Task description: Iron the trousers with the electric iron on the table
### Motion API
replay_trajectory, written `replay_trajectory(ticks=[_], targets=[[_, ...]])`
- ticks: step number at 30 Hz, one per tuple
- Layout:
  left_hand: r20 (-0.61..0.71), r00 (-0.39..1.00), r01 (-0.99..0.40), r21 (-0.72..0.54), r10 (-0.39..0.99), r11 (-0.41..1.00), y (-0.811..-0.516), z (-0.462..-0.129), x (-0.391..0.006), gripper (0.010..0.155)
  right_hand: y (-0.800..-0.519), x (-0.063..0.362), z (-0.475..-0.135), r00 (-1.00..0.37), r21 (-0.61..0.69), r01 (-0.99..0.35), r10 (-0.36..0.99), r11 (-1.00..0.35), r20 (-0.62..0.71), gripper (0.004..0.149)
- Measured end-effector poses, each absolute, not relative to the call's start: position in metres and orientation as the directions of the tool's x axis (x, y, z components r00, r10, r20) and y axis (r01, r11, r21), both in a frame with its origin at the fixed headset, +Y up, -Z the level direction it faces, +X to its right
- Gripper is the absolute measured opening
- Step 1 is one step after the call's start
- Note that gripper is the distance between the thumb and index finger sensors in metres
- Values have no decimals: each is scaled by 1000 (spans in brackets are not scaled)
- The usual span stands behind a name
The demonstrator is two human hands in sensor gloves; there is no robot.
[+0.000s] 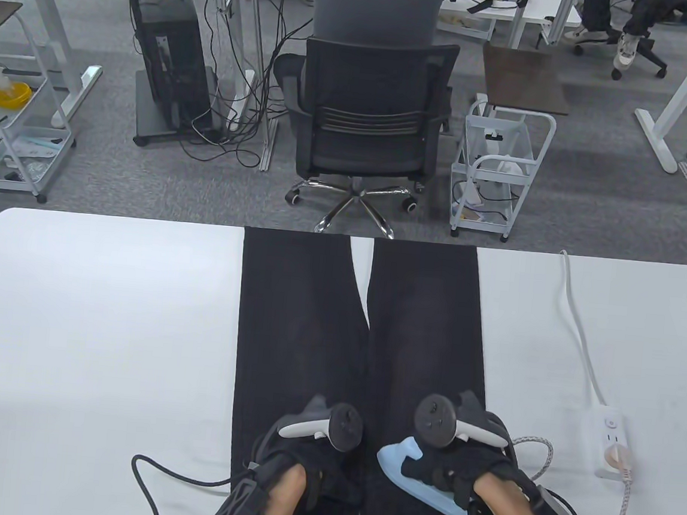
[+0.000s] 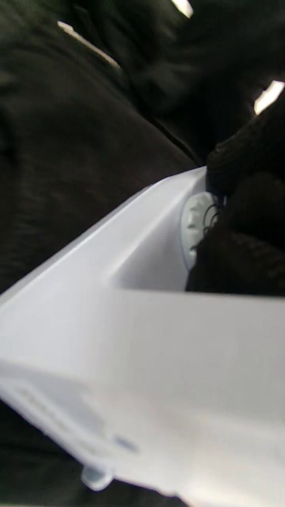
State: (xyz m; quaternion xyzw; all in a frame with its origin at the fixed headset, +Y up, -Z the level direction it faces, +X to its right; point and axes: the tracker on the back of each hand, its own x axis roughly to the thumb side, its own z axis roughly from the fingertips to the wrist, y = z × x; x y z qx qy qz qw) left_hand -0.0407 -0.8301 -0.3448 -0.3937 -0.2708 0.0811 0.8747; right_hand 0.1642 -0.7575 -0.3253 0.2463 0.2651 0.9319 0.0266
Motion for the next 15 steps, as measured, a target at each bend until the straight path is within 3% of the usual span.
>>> replay_trajectory(ticks=[2, 8, 15], targets=[[410, 840, 72, -733, 355, 677, -830, -345, -41, 120, -756, 159, -307, -860, 436, 140, 109, -889, 498, 44], [408, 843, 72, -733, 352, 676, -830, -345, -41, 120, -754, 159, -284, -844, 323, 139, 59, -936, 533, 46], [410, 842, 76, -735, 352, 674, -830, -345, -41, 120, -753, 148, -303, -854, 183, 192, -72, -964, 515, 47]])
